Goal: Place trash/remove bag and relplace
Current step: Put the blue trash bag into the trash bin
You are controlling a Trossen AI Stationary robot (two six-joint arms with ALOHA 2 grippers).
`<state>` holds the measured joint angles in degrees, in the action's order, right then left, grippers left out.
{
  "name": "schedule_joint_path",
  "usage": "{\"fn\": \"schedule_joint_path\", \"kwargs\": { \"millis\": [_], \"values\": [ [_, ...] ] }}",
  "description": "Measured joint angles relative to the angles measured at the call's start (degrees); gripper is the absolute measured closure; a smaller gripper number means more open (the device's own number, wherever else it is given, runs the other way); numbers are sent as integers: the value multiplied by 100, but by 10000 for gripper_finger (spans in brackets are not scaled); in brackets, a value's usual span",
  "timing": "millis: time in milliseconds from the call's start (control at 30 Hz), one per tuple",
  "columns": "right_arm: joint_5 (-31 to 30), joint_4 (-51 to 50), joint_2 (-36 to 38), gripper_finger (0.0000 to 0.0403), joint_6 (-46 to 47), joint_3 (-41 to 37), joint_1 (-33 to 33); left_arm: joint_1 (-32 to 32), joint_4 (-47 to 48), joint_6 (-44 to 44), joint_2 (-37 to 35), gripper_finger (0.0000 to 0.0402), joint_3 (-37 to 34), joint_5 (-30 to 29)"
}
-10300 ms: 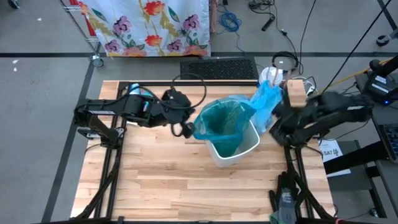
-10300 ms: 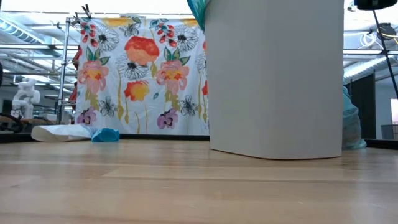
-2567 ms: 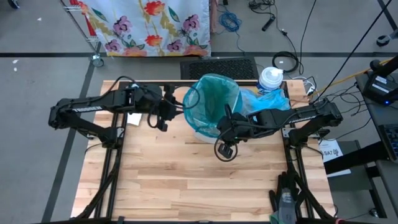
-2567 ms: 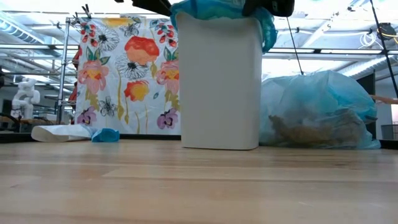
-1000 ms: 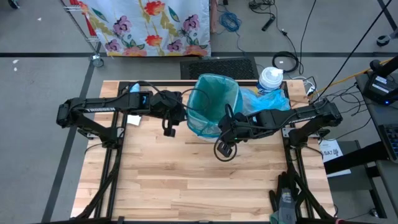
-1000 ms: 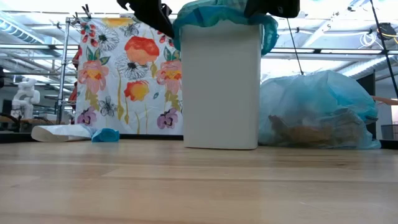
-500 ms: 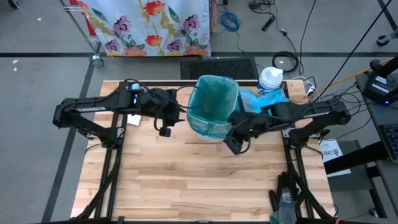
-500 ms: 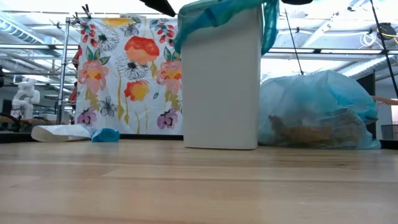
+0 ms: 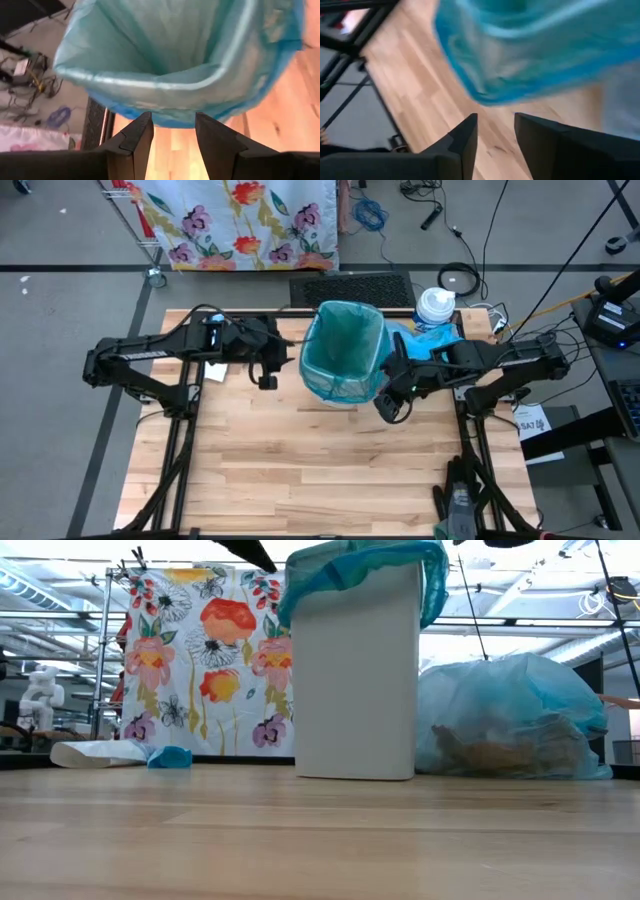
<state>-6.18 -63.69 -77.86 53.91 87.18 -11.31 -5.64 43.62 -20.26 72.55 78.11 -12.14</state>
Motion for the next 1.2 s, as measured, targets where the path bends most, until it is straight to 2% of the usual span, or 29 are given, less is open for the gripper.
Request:
{"fn": "schedule_joint_path", "kwargs": {
  "millis": [100, 167, 300, 367, 500, 600, 700, 767, 967, 1067, 1200],
  "values": [
    [-266, -408, 136, 296, 249, 0, -86, -213, 2, 262, 0, 256, 0, 98],
    [-393, -558, 238, 323, 359, -2, -211, -419, 86, 479, -28, 276, 0, 471],
    [-920, -904, 452, 391, 721, -2, -562, -854, 180, 650, -59, 368, 0, 1174],
    [-1400, -1255, 523, 393, 1210, -2, -814, -998, 212, 670, -96, 390, -4, 1364],
    [-2187, -2155, 547, 400, 2446, -30, -1441, -1220, 180, 669, -151, 397, -5, 1378],
    [-2515, -2292, 606, 401, 3282, -381, -1855, -1443, 25, 670, -175, 398, -183, 1618],
    [-2589, -1764, 760, 402, 3893, -1043, -2094, -1707, -376, 796, -192, 399, -436, 2159],
    [-2839, -1033, 898, 402, 4066, -1612, -2152, -1875, -454, 798, -184, 400, -582, 2247],
    [-3712, 1636, 1506, 403, 3688, -3366, -1974, -2209, -833, 797, -95, 400, -729, 2735],
    [-4347, 1952, 1993, 403, 3688, -3869, -1867, -2378, -1116, 799, -92, 401, -737, 2888],
    [-4899, 1942, 2782, 403, 3279, -4070, -1696, -2660, -1361, 802, -64, 401, -730, 3171]
  ]
}}
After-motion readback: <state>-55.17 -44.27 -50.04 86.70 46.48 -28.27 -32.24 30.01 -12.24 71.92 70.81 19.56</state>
